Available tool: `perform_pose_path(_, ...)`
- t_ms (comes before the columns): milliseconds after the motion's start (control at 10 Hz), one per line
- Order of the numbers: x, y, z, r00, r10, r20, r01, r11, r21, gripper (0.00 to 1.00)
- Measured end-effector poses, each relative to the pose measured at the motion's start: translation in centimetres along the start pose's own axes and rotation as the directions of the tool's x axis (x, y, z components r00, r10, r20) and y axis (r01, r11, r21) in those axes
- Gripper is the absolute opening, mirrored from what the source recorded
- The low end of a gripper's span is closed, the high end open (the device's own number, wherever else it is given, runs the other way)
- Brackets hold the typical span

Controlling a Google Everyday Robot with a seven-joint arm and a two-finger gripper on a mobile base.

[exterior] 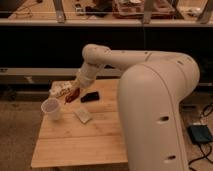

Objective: Place the pepper in the ceramic cup

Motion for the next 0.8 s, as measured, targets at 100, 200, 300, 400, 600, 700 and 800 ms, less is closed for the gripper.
perform_pose_path(100, -0.3, -1.1, 0.1, 1.000, -0.006, -0.002, 0.006, 1.000, -0.008, 0.02)
perform_pose_path(200, -0.6, -2.1, 0.4, 1.000, -0.010, -0.003, 0.010, 1.000, -0.012, 0.02)
perform_pose_path(300, -0.9, -3.3, 0.8, 1.000, -0.012, -0.004, 0.012, 1.000, -0.010, 0.02)
perform_pose_path(400, -1.6, -4.7, 1.6, 1.000, -0.016, -0.003, 0.016, 1.000, -0.006, 0.02)
perform_pose_path(600, -2.2, -6.6, 2.7, 1.000, -0.002, 0.007, 0.001, 1.000, 0.021, 0.02)
perform_pose_path(700, -2.4, -7.3, 3.0, 1.000, 0.018, 0.010, -0.018, 0.999, 0.048, 0.02)
perform_pose_path(800, -2.5, -8.0, 3.4, 0.999, 0.041, 0.009, -0.041, 0.996, 0.080, 0.02)
